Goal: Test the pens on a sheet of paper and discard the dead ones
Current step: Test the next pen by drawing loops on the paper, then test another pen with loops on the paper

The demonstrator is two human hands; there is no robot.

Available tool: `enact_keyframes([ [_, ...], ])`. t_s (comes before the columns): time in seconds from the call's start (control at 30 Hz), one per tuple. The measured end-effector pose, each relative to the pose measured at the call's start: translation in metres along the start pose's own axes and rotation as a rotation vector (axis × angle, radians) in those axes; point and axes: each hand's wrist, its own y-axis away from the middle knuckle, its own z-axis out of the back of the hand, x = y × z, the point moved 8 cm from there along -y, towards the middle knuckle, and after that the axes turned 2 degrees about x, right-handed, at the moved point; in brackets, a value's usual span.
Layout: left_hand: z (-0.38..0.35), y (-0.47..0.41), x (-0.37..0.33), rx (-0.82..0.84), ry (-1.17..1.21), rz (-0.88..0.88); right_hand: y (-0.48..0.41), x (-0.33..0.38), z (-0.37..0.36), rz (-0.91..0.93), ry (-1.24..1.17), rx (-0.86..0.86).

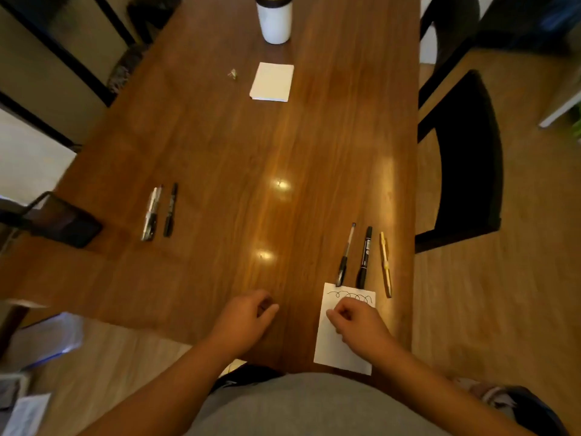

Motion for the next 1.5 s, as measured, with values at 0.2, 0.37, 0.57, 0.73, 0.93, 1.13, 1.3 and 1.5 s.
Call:
enact_keyframes([
  [0.2, 0.008, 0.052, 0.045, 0.013, 0.043, 0.092, 0.019, 0.008, -0.029, 0.016, 0.051, 0.093],
  [0.37, 0.031, 0.074, 0.090, 0.017, 0.058, 0.133, 0.009, 0.042, -0.058, 0.068, 0.099, 0.166],
  [0.57, 0.076, 0.061, 0.150, 0.026, 0.071, 0.074, -0.019, 0.099, -0.116, 0.057, 0.120, 0.184],
  [0.73, 0.132, 0.029, 0.206, 0.049, -0.018, -0.018, -0.042, 0.159, -0.177, 0.053, 0.203, 0.127],
  [0.93, 0.192, -0.008, 0.243, -0.015, -0.383, -0.211, -0.082, 0.229, -0.224, 0.007, 0.194, 0.056],
  [1.13, 0.198, -0.027, 0.261, 0.061, -0.542, -0.297, -0.137, 0.284, -0.225, -0.042, 0.182, -0.091],
  [1.3, 0.195, -0.027, 0.268, 0.061, -0.543, -0.340, -0.169, 0.313, -0.211, -0.053, 0.226, -0.210],
  [1.5, 0.195, -0.027, 0.270, 0.065, -0.550, -0.352, -0.194, 0.337, -0.207, -0.076, 0.346, -0.201],
])
